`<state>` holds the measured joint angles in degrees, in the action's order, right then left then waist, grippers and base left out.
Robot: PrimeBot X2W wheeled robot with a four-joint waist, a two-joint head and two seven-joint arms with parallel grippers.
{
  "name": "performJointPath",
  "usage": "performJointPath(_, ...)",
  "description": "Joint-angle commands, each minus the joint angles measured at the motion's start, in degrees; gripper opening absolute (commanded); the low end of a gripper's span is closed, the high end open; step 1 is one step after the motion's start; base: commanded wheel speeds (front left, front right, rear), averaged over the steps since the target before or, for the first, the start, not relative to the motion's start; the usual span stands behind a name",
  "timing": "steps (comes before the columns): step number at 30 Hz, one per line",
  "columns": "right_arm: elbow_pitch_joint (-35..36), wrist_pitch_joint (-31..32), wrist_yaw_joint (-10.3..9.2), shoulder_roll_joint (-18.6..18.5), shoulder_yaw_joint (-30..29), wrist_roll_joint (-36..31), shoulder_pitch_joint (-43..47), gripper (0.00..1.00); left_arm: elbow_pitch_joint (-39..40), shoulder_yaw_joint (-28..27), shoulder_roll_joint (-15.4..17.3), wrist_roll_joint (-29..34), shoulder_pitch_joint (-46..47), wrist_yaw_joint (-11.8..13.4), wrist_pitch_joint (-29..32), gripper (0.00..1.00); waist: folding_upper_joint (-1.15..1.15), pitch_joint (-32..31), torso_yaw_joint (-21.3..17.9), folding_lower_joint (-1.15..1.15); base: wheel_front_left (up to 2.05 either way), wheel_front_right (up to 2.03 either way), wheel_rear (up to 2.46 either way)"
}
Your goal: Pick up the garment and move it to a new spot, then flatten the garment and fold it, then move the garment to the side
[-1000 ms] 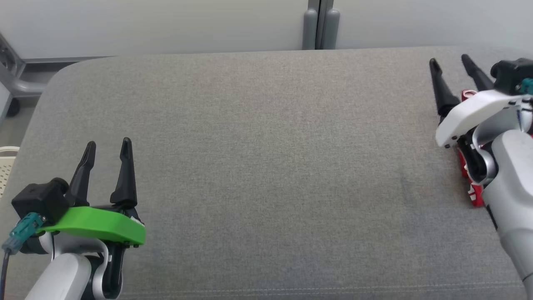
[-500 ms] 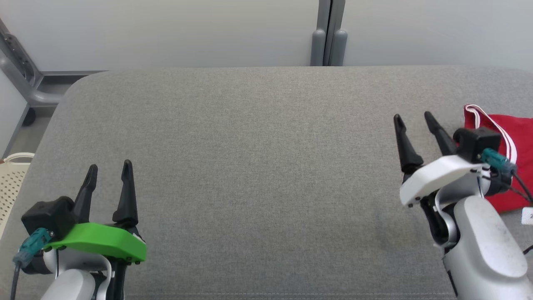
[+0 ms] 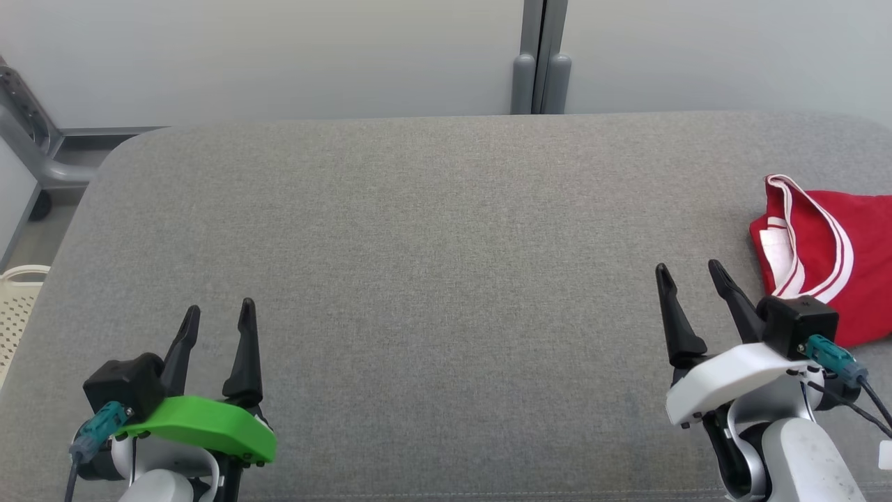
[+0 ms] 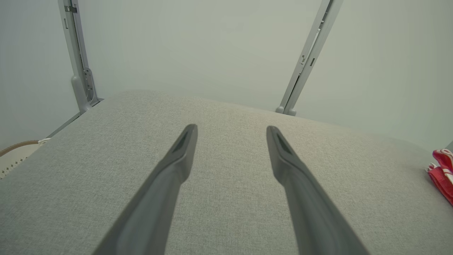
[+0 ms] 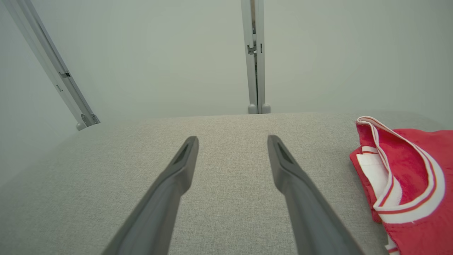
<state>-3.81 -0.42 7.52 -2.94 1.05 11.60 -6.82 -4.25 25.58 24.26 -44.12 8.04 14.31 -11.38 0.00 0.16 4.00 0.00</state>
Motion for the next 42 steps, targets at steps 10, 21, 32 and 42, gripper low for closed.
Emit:
performJointPath(10,2.95,0.23,-0.07,-0.01,-0.85,1.99,5.32,1.00,-1.92,1.01,-0.99,-0.27,-2.49,-0.86,-1.08,1.00,0.00,-0.61,-0.09,0.00,0.00,0.00,0.00)
performJointPath(21,3.42,1.13,-0.07,0.00,-0.57,2.11,7.28,1.00,-2.81,1.61,-1.04,0.93,-2.97,-0.75,-1.91,1.00,0.00,-1.14,-0.29,0.00,0.00,0.00,0.00)
performJointPath(32,3.88,1.22,-0.07,-0.01,-0.70,1.99,7.82,1.00,-2.92,1.57,-1.17,0.75,-3.48,-0.87,-2.33,1.00,0.00,-1.56,-0.34,0.00,0.00,0.00,0.00)
performJointPath(42,4.50,1.23,-0.07,0.00,-1.06,1.89,7.88,1.00,-2.54,1.43,-0.47,0.93,-3.59,-0.37,-2.36,1.00,0.00,-1.52,-0.26,0.00,0.00,0.00,0.00)
